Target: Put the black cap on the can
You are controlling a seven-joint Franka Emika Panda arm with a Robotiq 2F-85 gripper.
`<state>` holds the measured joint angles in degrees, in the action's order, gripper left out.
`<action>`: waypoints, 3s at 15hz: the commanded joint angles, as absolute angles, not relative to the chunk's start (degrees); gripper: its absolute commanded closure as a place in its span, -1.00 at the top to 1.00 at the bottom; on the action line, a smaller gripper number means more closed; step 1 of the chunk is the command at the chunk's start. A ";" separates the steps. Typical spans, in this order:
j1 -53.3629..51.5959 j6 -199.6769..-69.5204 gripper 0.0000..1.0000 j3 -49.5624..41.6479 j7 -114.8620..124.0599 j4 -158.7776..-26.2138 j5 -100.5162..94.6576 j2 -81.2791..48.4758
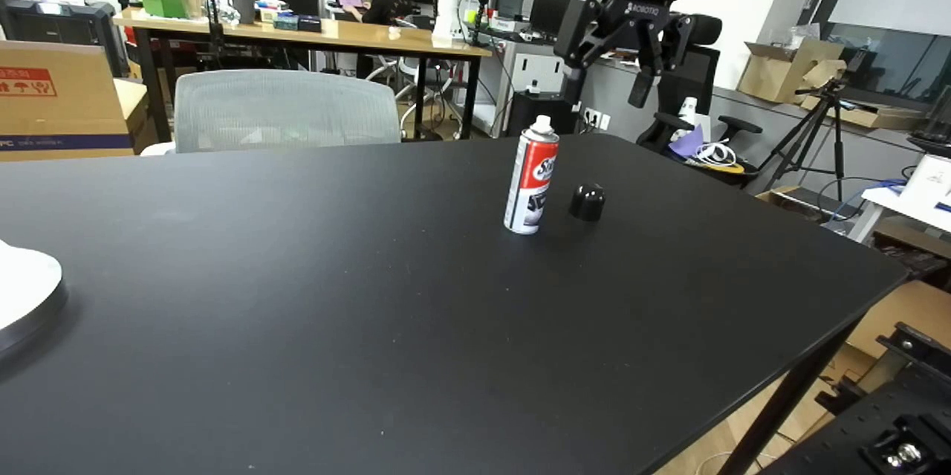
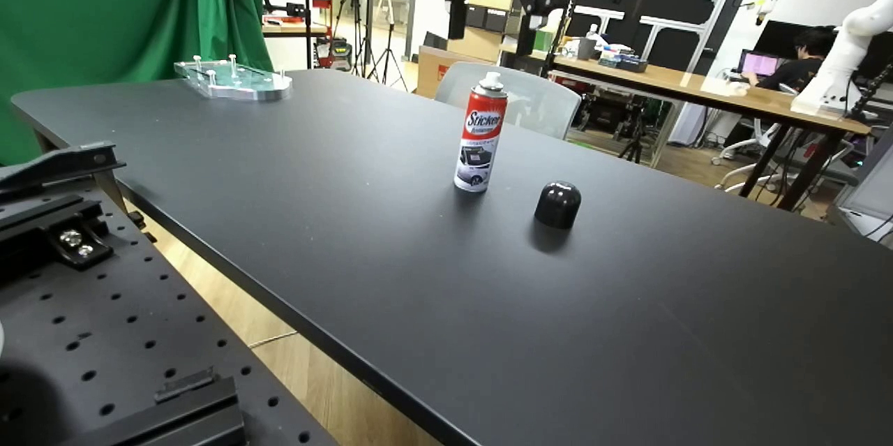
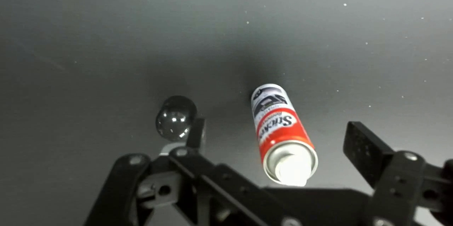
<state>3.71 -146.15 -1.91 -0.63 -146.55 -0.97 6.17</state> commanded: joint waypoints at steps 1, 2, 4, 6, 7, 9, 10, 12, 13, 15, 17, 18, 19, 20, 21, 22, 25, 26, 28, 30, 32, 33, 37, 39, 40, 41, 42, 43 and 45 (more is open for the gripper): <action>4.72 -147.04 1.00 -3.94 -0.87 -144.99 1.37 0.87; 4.80 -147.99 1.00 -4.40 -2.61 -144.52 3.02 -0.64; 5.05 -151.16 1.00 -4.83 -6.88 -143.27 6.73 -3.94; 5.50 -153.18 1.00 -4.76 -7.13 -141.70 7.00 -6.57; 5.28 -152.78 1.00 -4.46 -6.76 -144.53 6.20 -3.81; 5.51 -153.43 1.00 -4.40 -6.76 -143.09 6.40 -6.05; 5.54 -153.44 1.00 -4.39 -6.76 -142.67 6.41 -6.54; 5.55 -153.44 1.00 -4.39 -6.75 -142.29 6.41 -6.77; 5.55 -153.44 1.00 -4.39 -6.75 -142.25 6.41 -6.77; 5.55 -153.44 1.00 -4.39 -6.75 -142.22 6.41 -6.77; 5.55 -153.44 1.00 -4.39 -6.75 -142.22 6.41 -6.77; 5.76 -154.34 1.00 -4.51 -6.78 -141.81 6.71 -7.40; 5.96 -154.57 1.00 -4.76 -6.54 -141.26 6.63 -8.05; 6.27 -155.08 1.00 -5.00 -6.62 -140.72 6.77 -8.65; 6.56 -155.76 1.00 -5.19 -6.72 -140.36 6.77 -9.18; 7.00 -156.33 1.00 -5.48 -6.83 -139.68 6.80 -9.92; 8.80 -156.97 1.00 -5.67 -7.96 -136.87 7.75 -12.70; 9.58 -156.36 1.00 -5.62 -8.50 -135.39 8.33 -14.01; 10.81 -155.50 1.00 -5.39 -9.31 -132.60 8.66 -16.59; 11.26 -155.25 1.00 -5.25 -9.36 -130.15 7.97 -19.17; 11.36 -154.98 1.00 -4.90 -9.43 -127.77 7.44 -21.74; 11.44 -154.78 1.00 -4.53 -9.67 -126.61 7.47 -22.96; 11.44 -154.09 1.00 -2.93 -9.98 -122.85 7.34 -27.01; 11.57 -153.38 1.00 -2.34 -10.11 -121.16 7.31 -28.73; 11.65 -153.06 1.00 -2.15 -10.19 -120.43 7.29 -29.41; 11.79 -152.78 1.00 -2.00 -10.26 -119.78 7.33 -30.09; 11.89 -152.40 1.00 -1.90 -10.34 -119.20 7.35 -30.66; 11.91 -151.99 1.00 -1.91 -10.35 -118.76 7.31 -31.12; 12.02 -151.43 1.00 -1.97 -10.38 -118.27 7.26 -31.84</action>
